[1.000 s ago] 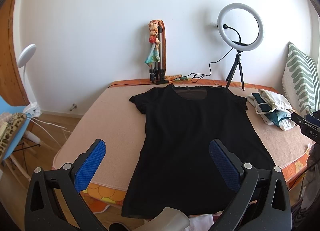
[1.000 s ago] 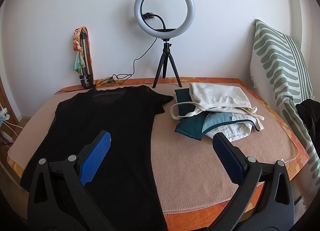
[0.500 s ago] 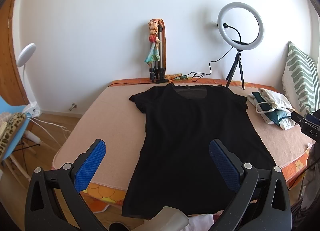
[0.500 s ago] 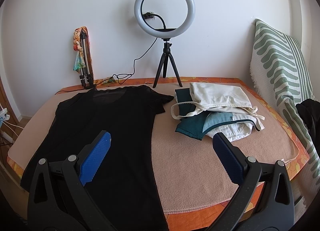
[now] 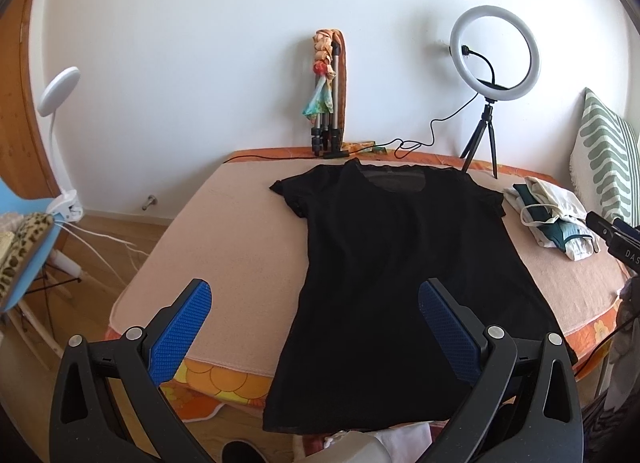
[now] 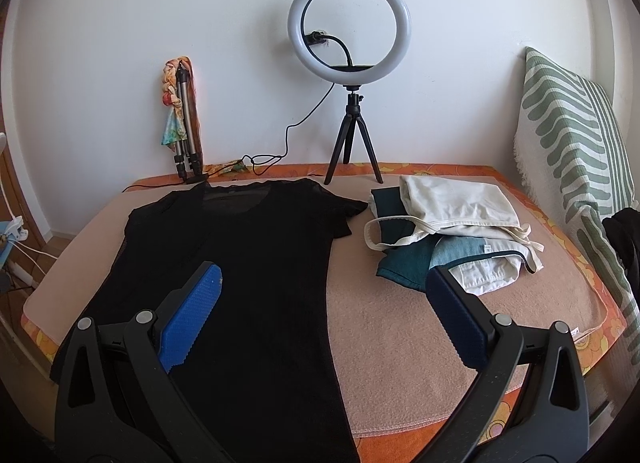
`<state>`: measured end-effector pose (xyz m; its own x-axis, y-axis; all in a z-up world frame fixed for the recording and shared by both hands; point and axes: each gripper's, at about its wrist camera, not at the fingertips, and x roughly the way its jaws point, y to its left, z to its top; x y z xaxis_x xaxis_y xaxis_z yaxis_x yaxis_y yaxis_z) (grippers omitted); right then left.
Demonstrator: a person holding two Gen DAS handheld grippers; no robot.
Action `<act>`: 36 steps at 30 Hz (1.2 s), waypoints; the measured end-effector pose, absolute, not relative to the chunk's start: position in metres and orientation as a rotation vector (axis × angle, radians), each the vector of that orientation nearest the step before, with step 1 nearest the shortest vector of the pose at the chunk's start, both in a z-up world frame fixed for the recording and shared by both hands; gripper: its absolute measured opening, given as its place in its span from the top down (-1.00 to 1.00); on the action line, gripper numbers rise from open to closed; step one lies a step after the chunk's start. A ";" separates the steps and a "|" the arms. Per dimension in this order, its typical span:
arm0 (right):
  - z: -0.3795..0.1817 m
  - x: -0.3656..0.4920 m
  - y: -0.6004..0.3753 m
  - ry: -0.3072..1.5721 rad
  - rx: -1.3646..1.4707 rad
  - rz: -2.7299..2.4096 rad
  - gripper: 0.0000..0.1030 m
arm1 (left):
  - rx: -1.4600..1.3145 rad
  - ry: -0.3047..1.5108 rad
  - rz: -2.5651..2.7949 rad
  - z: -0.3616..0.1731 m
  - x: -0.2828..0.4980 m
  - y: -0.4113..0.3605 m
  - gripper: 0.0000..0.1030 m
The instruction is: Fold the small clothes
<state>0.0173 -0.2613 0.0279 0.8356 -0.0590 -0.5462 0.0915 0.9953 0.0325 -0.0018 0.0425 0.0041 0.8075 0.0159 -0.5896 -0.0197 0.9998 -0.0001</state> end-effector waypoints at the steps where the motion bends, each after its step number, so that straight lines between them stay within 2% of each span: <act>1: 0.030 0.018 -0.258 0.572 0.053 -0.074 -1.00 | 0.000 0.629 0.028 0.002 -0.003 0.048 -0.99; 7: 0.039 0.035 -0.234 0.634 0.071 0.071 -1.00 | -0.089 0.635 -0.015 -0.020 -0.011 0.094 -0.99; 13: 0.061 0.061 -0.190 0.642 0.035 0.204 -1.00 | -0.224 0.765 -0.056 -0.051 -0.009 0.126 -0.74; 15: 0.069 0.072 -0.174 0.654 0.032 0.247 -1.00 | -0.252 0.808 -0.076 -0.060 -0.008 0.129 -0.59; 19: 0.081 0.096 -0.143 0.702 0.048 0.325 -1.00 | -0.303 0.879 -0.143 -0.077 -0.007 0.123 -0.58; 21: 0.085 0.109 -0.128 0.728 0.051 0.352 -1.00 | -0.297 0.910 -0.165 -0.084 -0.006 0.118 -0.34; 24: 0.088 0.130 -0.103 0.750 0.033 0.387 -1.00 | -0.328 0.957 -0.189 -0.096 -0.002 0.119 -0.18; 26: 0.088 0.148 -0.087 0.779 0.030 0.420 -1.00 | -0.378 0.983 -0.205 -0.104 0.000 0.123 0.00; 36: 0.071 0.242 0.006 0.960 0.033 0.528 -0.83 | -0.442 1.074 -0.216 -0.122 0.010 0.127 0.05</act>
<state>0.2416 0.0060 0.0712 0.4576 0.4424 -0.7713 -0.4138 0.8737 0.2557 0.0103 0.1269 -0.1218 0.4667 -0.3800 -0.7986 -0.0422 0.8924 -0.4492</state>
